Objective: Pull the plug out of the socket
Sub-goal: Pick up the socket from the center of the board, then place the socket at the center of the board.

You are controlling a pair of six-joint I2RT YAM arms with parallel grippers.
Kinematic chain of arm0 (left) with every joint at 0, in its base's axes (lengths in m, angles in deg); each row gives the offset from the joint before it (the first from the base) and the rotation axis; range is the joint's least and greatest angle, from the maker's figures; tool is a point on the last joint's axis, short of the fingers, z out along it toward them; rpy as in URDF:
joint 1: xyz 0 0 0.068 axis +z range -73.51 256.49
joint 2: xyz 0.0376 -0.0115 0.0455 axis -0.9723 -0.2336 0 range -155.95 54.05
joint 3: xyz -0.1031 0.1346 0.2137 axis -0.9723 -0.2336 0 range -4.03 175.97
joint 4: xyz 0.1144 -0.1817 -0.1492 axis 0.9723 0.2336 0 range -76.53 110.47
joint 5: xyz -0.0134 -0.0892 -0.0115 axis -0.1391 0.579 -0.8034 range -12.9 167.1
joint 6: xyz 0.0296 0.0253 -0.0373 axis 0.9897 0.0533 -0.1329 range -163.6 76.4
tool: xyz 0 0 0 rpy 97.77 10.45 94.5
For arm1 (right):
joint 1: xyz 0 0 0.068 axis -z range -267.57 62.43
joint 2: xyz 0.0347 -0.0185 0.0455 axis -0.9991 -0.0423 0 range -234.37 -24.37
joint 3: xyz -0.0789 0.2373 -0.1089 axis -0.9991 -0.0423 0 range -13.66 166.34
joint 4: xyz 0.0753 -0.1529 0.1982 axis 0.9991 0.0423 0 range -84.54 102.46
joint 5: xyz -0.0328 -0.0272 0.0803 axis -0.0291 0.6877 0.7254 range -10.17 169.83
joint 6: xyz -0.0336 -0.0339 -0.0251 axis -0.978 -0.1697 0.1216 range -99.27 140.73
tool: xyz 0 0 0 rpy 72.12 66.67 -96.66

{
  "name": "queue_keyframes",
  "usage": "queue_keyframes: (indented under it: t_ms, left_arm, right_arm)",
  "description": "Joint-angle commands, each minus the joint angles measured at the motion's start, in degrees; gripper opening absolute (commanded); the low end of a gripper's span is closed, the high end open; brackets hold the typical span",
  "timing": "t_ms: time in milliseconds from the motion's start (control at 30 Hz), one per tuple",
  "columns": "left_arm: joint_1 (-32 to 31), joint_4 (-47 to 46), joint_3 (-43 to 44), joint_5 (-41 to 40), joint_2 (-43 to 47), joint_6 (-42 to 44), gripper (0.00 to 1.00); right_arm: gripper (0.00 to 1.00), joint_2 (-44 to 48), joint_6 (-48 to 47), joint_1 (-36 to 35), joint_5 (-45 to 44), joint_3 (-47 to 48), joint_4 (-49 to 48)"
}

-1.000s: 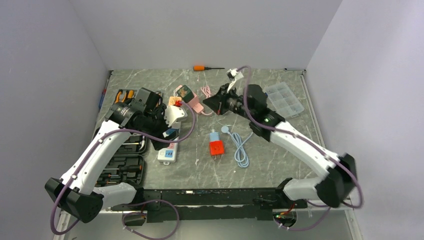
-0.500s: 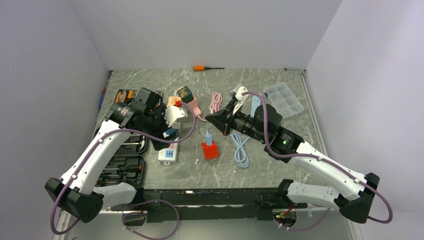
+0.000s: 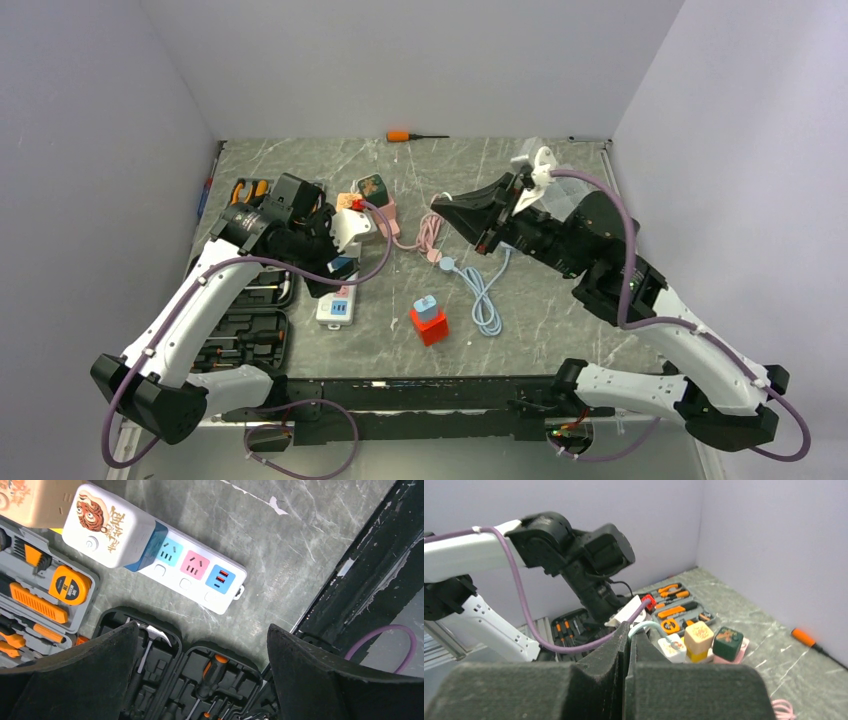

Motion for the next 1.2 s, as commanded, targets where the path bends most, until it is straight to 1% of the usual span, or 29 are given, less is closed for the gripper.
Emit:
queue_keyframes:
  t_ms: [0,133,200,233,500,667,767,833,967,1167]
  left_arm:
    - [0.33,-2.45,0.2,-0.04,0.58,0.96,0.99]
    - [0.27,-3.03,0.04,-0.17,0.16,0.96,1.0]
    - [0.29,-3.09,0.05,-0.33,0.07,0.96,0.99]
    - [0.27,-3.18,0.15,-0.3,0.0,1.08,0.99]
    - [0.26,-3.46,0.73,-0.34,-0.23,0.57,0.99]
    - [0.27,-3.37,1.26,-1.06,0.35,0.55,0.99]
    - [0.27,-3.86,1.13,-1.29,0.82,0.47,0.99]
    - [0.33,-4.03,0.97,-1.2,0.86,0.35,0.99]
    - [0.26,-4.53,-0.11,-1.22,1.16,0.4,0.99]
    - [0.26,-4.45,-0.42,-1.03,1.46,0.68,0.99]
  right_arm:
    - [0.0,1.93,-3.23,-0.5,1.51,5.31,-5.33]
    - [0.0,1.53,-4.76,-0.5,-1.49,5.34,-4.36]
    - [0.0,1.91,-5.03,-0.51,-0.59,5.04,-5.09]
    - [0.0,1.69,-5.52,-0.43,-0.15,6.34,-4.93]
    - [0.0,-2.97,-12.0,-0.49,0.97,24.91,-2.25]
    - [0.0,-9.84,-15.85,-0.48,-0.67,41.46,3.22]
    - [0.0,-12.66,-16.76,-0.54,-1.57,45.94,4.88]
    - [0.0,-13.46,-16.41,-0.54,-2.6,45.64,5.67]
    - [0.0,-11.33,-14.36,-0.55,-5.26,35.05,2.41]
    - [0.0,-11.79,-9.93,-0.5,-7.59,26.0,-0.67]
